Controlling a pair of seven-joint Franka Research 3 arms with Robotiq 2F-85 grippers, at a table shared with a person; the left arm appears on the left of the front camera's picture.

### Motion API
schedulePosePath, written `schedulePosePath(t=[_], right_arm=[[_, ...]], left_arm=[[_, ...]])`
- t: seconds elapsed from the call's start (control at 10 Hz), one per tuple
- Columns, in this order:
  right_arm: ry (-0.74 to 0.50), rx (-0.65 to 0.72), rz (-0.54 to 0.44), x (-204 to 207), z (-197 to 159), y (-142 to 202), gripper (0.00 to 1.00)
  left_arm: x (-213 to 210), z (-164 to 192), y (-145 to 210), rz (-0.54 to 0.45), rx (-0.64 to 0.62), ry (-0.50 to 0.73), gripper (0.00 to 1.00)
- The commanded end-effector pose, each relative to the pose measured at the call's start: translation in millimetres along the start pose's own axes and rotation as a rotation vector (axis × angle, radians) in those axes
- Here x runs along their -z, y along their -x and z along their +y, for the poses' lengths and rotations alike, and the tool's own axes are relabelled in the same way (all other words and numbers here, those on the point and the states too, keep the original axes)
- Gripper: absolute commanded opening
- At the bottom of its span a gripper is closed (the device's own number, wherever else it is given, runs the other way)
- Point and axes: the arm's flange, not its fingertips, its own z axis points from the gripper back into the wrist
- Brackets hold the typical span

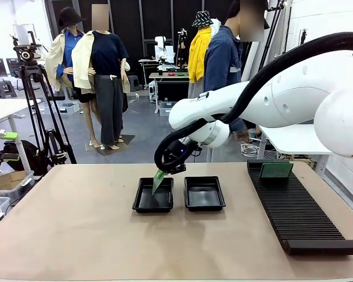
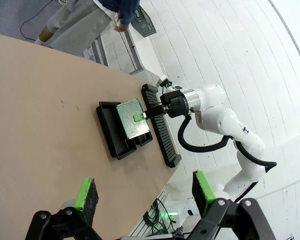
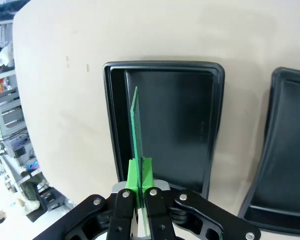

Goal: Inspect and transfer BCBs to ESD trays.
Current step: Pick up the Blank PCB from the PCB Rack and place it in the left ESD tray.

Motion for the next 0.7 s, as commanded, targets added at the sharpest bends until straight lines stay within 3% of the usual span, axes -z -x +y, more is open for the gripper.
schedulePosePath(t=[0.0, 0.6], right_arm=[[-0.037, 0.008, 0.033, 10, 0, -17, 0.0], [-0.024, 0.012, 0.076, 34, -4, -24, 0.0]], left_arm=[[-2, -2, 0, -0.004, 0.003, 0.001, 1.0], [-2, -2, 0, -0.004, 0.003, 0.001, 1.0]])
